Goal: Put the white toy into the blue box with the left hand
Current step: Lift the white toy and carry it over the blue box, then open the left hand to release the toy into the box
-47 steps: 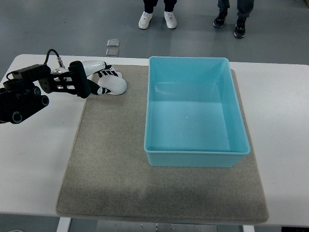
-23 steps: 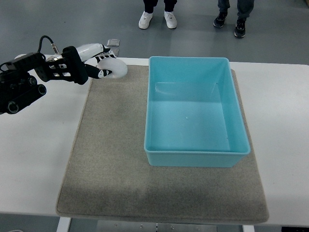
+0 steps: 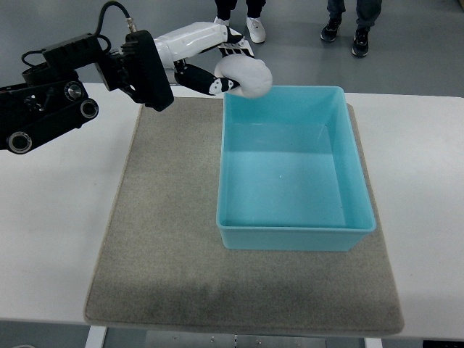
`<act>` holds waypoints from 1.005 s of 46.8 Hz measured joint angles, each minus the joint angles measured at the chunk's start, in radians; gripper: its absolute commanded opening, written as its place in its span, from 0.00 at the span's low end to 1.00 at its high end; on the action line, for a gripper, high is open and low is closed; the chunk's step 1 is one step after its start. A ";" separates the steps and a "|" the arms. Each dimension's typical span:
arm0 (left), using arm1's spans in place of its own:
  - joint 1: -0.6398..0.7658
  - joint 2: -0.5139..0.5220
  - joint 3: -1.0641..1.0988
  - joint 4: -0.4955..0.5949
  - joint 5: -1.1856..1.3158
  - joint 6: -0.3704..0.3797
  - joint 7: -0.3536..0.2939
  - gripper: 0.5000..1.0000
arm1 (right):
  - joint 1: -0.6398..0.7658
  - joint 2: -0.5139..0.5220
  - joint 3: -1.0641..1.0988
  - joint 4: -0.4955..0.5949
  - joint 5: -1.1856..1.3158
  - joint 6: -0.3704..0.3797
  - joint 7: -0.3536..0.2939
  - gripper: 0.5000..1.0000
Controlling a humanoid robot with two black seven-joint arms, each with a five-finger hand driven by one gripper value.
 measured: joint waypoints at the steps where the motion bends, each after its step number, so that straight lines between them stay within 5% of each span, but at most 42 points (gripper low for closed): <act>1: 0.003 -0.002 0.001 -0.016 0.001 -0.001 0.000 0.00 | 0.000 0.000 0.000 0.000 0.000 0.000 0.000 0.87; 24: 0.066 -0.073 0.220 -0.075 0.108 0.007 0.000 0.02 | 0.000 0.000 0.000 0.000 0.000 0.000 0.000 0.87; 26: 0.067 -0.075 0.220 -0.075 0.108 0.009 0.000 0.18 | 0.000 0.000 0.000 0.000 0.000 0.000 0.000 0.87; 29: 0.068 -0.079 0.220 -0.075 0.106 0.012 0.000 0.62 | 0.000 0.000 0.000 0.000 0.000 0.000 0.000 0.87; 34: 0.070 -0.080 0.213 -0.075 0.084 0.026 0.001 0.97 | 0.000 0.000 0.000 0.000 0.000 0.000 0.000 0.87; 47: 0.084 -0.079 0.211 -0.075 0.064 0.063 0.002 0.98 | 0.000 0.000 0.000 0.000 0.000 0.000 0.000 0.87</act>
